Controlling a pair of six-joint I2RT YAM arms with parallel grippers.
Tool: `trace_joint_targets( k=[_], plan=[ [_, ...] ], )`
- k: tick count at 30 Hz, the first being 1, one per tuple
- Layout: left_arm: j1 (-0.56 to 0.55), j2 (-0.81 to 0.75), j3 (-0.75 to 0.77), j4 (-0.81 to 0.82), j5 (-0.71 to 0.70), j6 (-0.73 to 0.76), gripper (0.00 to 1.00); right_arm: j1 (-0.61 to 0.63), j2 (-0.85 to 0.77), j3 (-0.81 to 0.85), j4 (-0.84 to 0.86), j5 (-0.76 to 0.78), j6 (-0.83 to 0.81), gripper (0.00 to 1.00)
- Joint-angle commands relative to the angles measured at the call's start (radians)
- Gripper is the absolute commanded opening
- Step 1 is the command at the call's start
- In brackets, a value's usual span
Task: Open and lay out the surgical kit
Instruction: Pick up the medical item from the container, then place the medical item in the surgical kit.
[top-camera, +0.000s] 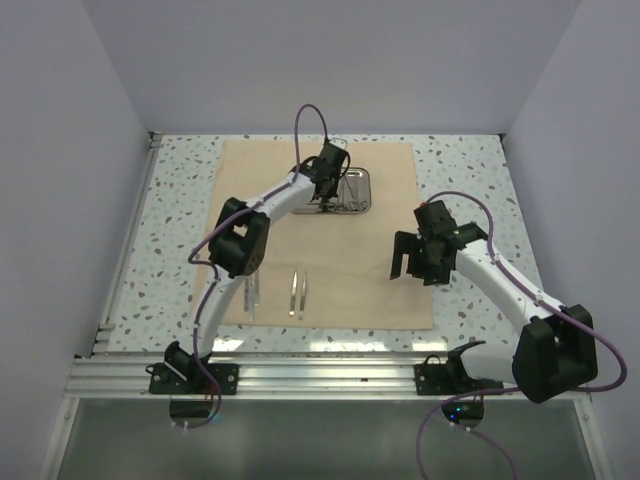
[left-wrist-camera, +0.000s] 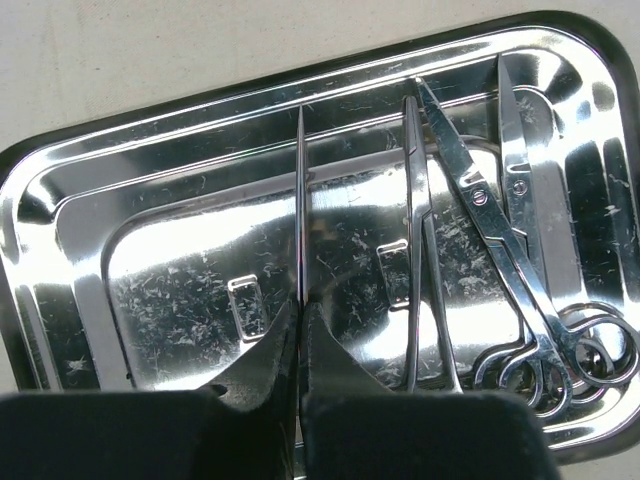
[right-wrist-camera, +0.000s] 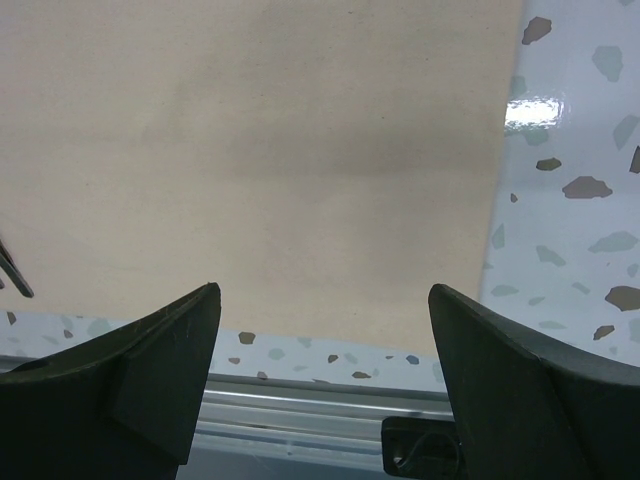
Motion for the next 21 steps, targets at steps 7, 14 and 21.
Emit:
trace_joint_targets(
  k=[7, 14, 21],
  plan=[
    [0.011, -0.184, 0.009, -0.095, -0.039, 0.019, 0.0, -0.004, -0.024, 0.027, 0.024, -0.009, -0.013, 0.89],
    [0.002, -0.472, -0.294, -0.075, -0.004, -0.081, 0.0, -0.002, -0.036, 0.01, 0.086, -0.06, 0.001, 0.89],
    [-0.082, -0.761, -0.797, 0.005, -0.013, -0.228, 0.0, -0.002, -0.045, -0.013, 0.129, -0.121, 0.024, 0.89]
  ],
)
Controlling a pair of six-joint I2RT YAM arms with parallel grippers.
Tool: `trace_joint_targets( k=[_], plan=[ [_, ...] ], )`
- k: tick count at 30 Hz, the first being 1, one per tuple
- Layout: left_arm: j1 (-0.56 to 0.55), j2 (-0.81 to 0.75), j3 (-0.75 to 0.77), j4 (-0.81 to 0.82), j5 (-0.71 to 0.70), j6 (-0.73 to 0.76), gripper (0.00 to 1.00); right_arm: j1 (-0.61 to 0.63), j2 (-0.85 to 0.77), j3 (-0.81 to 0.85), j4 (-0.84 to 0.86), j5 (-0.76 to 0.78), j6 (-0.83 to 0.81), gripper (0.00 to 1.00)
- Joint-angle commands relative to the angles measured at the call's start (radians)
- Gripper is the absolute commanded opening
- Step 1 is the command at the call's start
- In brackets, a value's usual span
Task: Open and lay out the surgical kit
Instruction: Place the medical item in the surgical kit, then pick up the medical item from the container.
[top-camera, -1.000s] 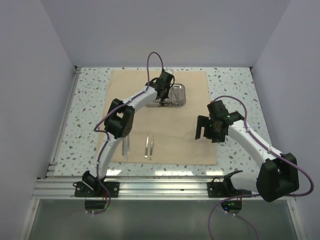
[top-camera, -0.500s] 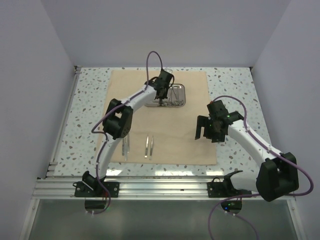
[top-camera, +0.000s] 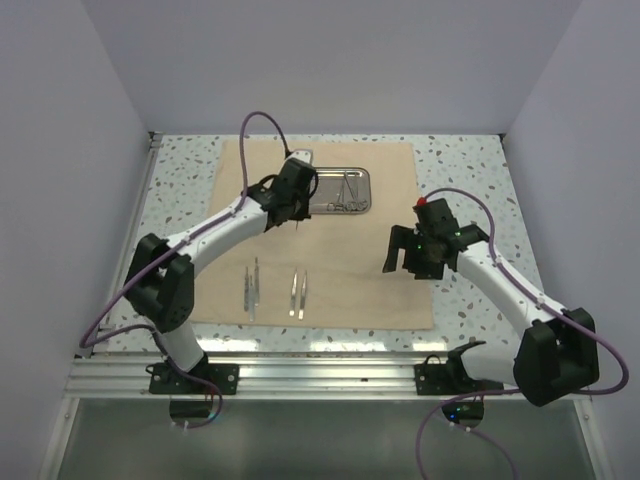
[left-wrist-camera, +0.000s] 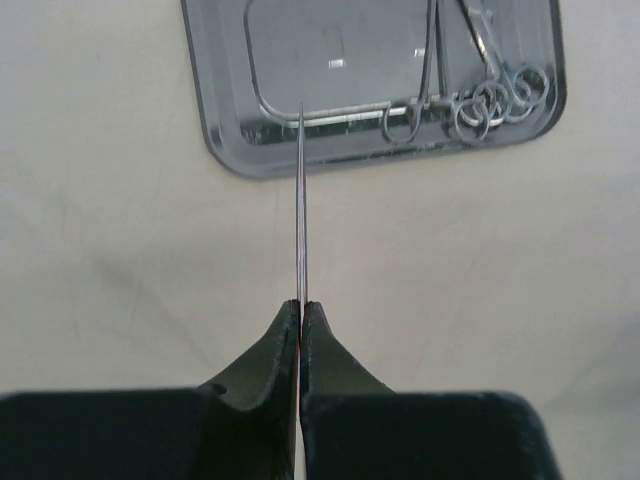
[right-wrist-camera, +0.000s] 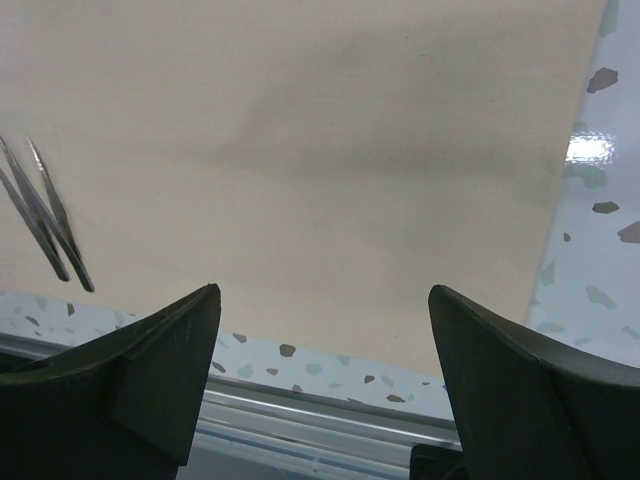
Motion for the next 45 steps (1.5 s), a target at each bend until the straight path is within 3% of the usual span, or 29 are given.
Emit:
trace_joint_targets(
  k=[1, 5, 8, 17, 20, 21, 26, 28, 38, 45],
  plan=[
    [-0.067, -0.079, -0.196, 0.032, -0.004, -0.136, 0.0, -0.004, -0.032, -0.016, 0.049, -0.059, 0.018, 0.89],
    [-0.149, -0.164, -0.404, 0.072, -0.031, -0.253, 0.0, -0.002, -0.038, -0.037, 0.057, -0.083, 0.021, 0.89],
    [-0.222, -0.173, -0.48, 0.087, -0.071, -0.339, 0.0, -0.002, -0.05, -0.049, 0.049, -0.093, 0.016, 0.89],
    [-0.276, -0.164, -0.54, 0.078, -0.094, -0.433, 0.0, -0.004, -0.123, -0.06, -0.012, -0.076, 0.01, 0.89],
    [-0.29, -0.168, -0.535, 0.07, -0.088, -0.437, 0.13, -0.004, -0.148, -0.069, -0.022, -0.071, 0.016, 0.89],
    [-0.293, -0.173, -0.531, 0.063, -0.09, -0.436, 0.25, -0.002, -0.15, -0.073, -0.02, -0.071, 0.019, 0.89],
    [-0.299, -0.23, -0.465, -0.016, -0.112, -0.421, 0.46, -0.002, -0.136, -0.036, -0.002, -0.065, 0.029, 0.89],
    [-0.299, -0.26, -0.423, -0.062, -0.123, -0.408, 0.53, -0.004, -0.093, 0.015, 0.009, -0.054, 0.022, 0.89],
    [-0.296, -0.371, -0.182, -0.264, -0.197, -0.344, 0.55, -0.002, 0.309, 0.418, 0.061, -0.047, -0.004, 0.89],
    [-0.296, -0.486, -0.165, -0.414, -0.243, -0.385, 0.54, -0.002, 0.701, 0.879, -0.015, -0.012, -0.054, 0.87]
  ],
)
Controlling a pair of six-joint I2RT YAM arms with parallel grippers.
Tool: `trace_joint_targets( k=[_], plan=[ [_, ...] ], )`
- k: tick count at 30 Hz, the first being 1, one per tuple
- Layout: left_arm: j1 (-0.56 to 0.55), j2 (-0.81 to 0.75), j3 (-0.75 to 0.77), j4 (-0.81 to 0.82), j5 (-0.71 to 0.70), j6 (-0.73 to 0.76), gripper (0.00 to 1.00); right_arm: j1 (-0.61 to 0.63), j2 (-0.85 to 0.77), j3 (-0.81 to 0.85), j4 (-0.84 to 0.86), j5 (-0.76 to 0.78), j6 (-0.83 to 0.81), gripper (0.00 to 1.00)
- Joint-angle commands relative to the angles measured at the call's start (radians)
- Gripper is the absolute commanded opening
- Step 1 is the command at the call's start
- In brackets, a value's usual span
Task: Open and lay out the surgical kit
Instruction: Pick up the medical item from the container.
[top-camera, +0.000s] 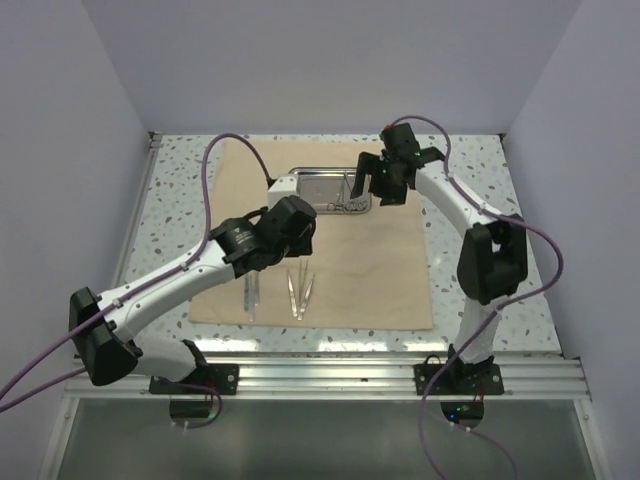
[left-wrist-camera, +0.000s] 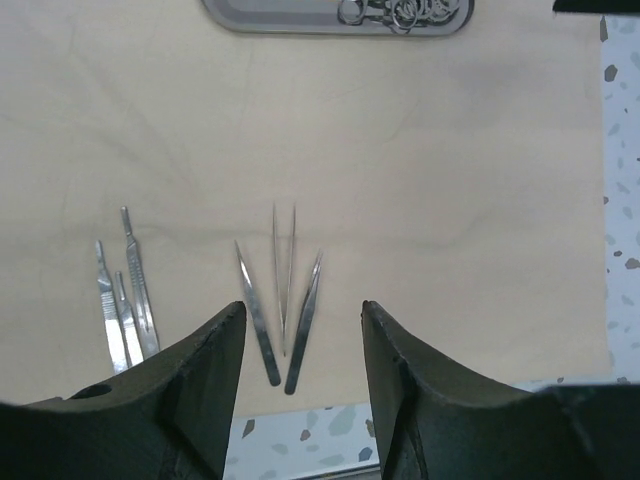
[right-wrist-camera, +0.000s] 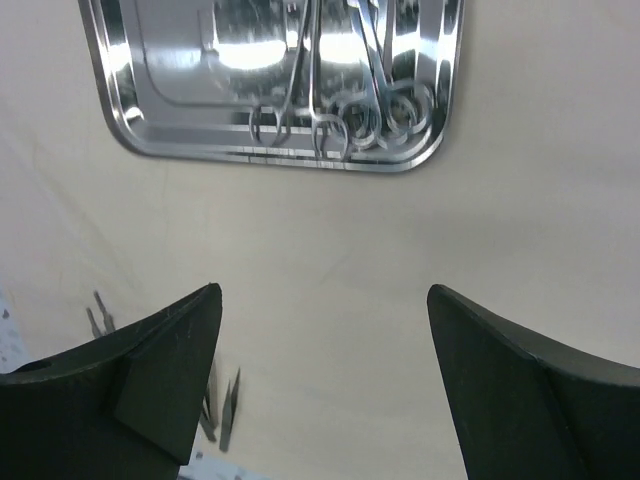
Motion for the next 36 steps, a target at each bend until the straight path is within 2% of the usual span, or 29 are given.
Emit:
trace_joint_targets(
  k=[1, 6, 10, 13, 17, 24, 31, 36],
  plan=[
    [0.0, -0.081, 0.001, -0.133, -0.056, -0.029, 0.53, -0.003, 0.166, 0.242, -0.068, 0.052, -0.064, 0.87],
    [0.0, -0.169, -0.063, -0.208, -0.064, -0.078, 0.53, -0.003, 0.482, 0.642, -0.195, 0.13, -0.104, 0.86],
    [0.001, -0.217, -0.096, -0.254, -0.088, -0.083, 0.53, -0.003, 0.603, 0.777, -0.221, 0.131, -0.09, 0.83],
    [0.007, -0.218, -0.097, -0.255, -0.099, -0.054, 0.54, -0.003, 0.619, 0.758, -0.186, 0.131, -0.067, 0.77],
    [0.026, -0.189, -0.088, -0.216, -0.07, 0.006, 0.54, 0.011, 0.631, 0.727, -0.165, 0.153, -0.066, 0.65],
    [0.073, -0.114, -0.053, -0.167, -0.024, 0.115, 0.53, 0.036, 0.659, 0.701, -0.175, 0.206, -0.083, 0.59],
    [0.162, -0.143, -0.103, -0.136, 0.028, 0.161, 0.53, 0.073, 0.697, 0.686, -0.189, 0.253, -0.092, 0.58],
    [0.193, -0.164, -0.125, -0.134, 0.038, 0.175, 0.52, 0.074, 0.723, 0.681, -0.192, 0.26, -0.078, 0.47]
  ],
)
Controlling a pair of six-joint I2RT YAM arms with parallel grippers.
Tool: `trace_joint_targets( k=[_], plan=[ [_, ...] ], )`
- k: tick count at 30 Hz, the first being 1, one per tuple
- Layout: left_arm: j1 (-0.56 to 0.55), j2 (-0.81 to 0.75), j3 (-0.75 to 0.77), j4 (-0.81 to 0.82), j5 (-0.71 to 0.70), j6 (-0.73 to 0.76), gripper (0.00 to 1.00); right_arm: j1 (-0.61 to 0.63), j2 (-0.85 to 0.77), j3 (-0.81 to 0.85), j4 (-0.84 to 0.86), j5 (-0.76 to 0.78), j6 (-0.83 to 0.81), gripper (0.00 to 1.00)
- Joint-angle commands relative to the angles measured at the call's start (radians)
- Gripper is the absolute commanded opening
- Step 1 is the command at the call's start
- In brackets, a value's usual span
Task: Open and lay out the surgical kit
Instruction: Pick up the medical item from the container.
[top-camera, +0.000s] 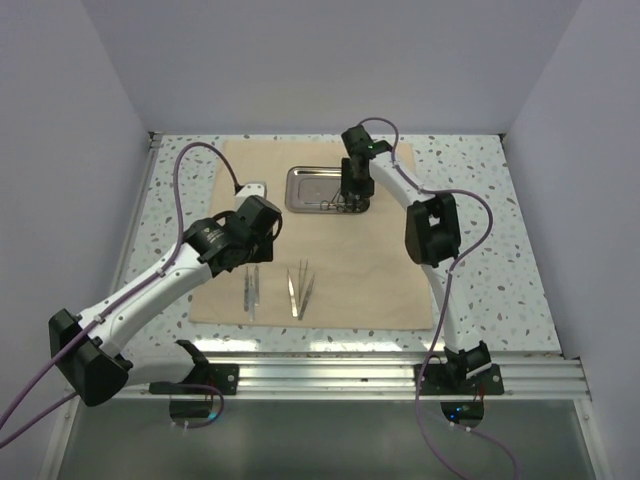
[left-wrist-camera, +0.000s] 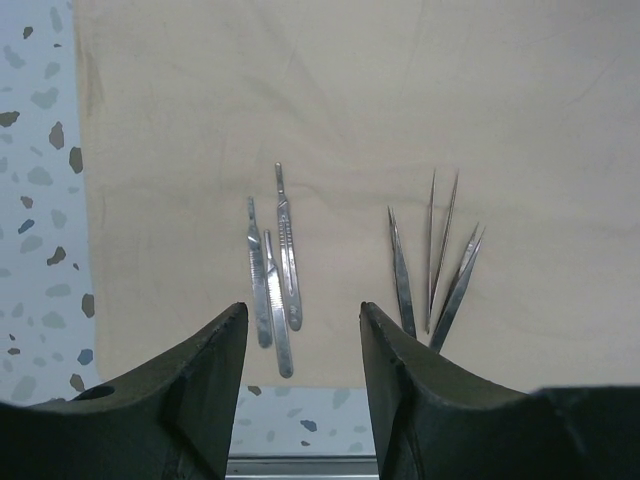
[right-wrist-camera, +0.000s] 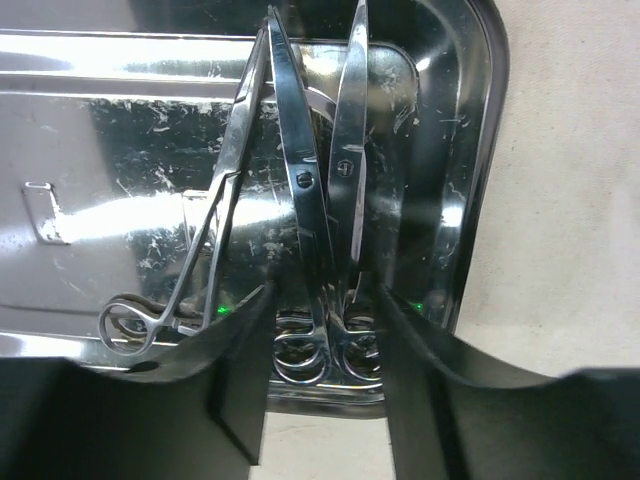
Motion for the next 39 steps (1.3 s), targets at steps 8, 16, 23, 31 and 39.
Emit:
trace_joint_targets(
  k=[8, 16, 23, 31, 39],
  plan=[
    [0.021, -0.05, -0.019, 0.014, 0.003, 0.037, 0.52, 0.004, 0.071, -0.019, -0.034, 0.019, 0.018, 0.14],
    [0.021, -0.045, -0.02, 0.02, 0.023, 0.037, 0.52, 0.002, 0.035, 0.02, -0.073, 0.04, 0.006, 0.0],
    [0.021, -0.041, -0.014, 0.034, 0.04, 0.027, 0.51, 0.0, -0.089, 0.034, -0.07, 0.033, -0.019, 0.0],
    [0.022, -0.03, 0.0, 0.042, 0.031, 0.02, 0.51, 0.002, -0.274, -0.068, -0.038, 0.007, -0.039, 0.0],
    [0.021, -0.032, -0.015, 0.055, 0.052, -0.006, 0.49, 0.002, -0.391, -0.303, 0.063, -0.061, -0.002, 0.0]
  ],
)
